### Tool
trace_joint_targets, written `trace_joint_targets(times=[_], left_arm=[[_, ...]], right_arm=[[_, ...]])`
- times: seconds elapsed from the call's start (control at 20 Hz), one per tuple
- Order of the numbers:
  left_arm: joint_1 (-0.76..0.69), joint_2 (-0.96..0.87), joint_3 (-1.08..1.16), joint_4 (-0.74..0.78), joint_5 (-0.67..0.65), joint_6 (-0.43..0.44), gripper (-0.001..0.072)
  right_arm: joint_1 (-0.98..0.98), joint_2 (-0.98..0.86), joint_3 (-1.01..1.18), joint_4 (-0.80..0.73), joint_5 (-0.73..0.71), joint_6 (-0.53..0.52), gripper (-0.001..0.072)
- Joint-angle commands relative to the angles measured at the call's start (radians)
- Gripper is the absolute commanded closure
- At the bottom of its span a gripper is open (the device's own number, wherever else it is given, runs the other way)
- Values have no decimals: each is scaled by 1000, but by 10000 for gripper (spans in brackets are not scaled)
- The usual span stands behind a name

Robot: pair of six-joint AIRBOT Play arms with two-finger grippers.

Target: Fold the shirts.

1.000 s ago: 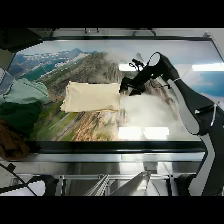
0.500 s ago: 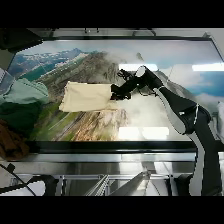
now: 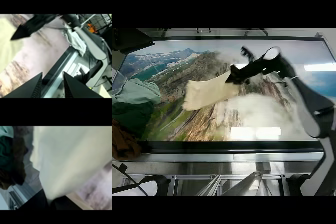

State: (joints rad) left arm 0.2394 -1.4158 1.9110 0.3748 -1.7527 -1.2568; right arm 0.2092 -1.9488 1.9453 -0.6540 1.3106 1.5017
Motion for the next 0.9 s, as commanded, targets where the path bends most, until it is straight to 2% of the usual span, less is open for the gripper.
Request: trace_joint_targets(times=[0.0,0.15,0.3,0.45,0.6,0.8,0.85], left_arm=[[0,0,0,0,-4,0,431],[0,0,0,0,-2,0,431],[0,0,-2,0,-2,-1,431],[0,2,-47,-3,-3,-1,430],[0,2,-159,-3,3,-1,431],[0,1,-316,-4,42,0,431],[0,1,-350,-5,60,0,431]], right_arm=[[-190,263,1,-90,88,36,692],[-418,496,1,-306,116,127,692],[-635,573,1,-432,139,153,692],[-817,537,1,-430,135,138,692],[-943,467,1,-423,145,60,693],[-1046,392,1,-440,272,-45,692],[-1064,380,1,-469,316,-44,693]])
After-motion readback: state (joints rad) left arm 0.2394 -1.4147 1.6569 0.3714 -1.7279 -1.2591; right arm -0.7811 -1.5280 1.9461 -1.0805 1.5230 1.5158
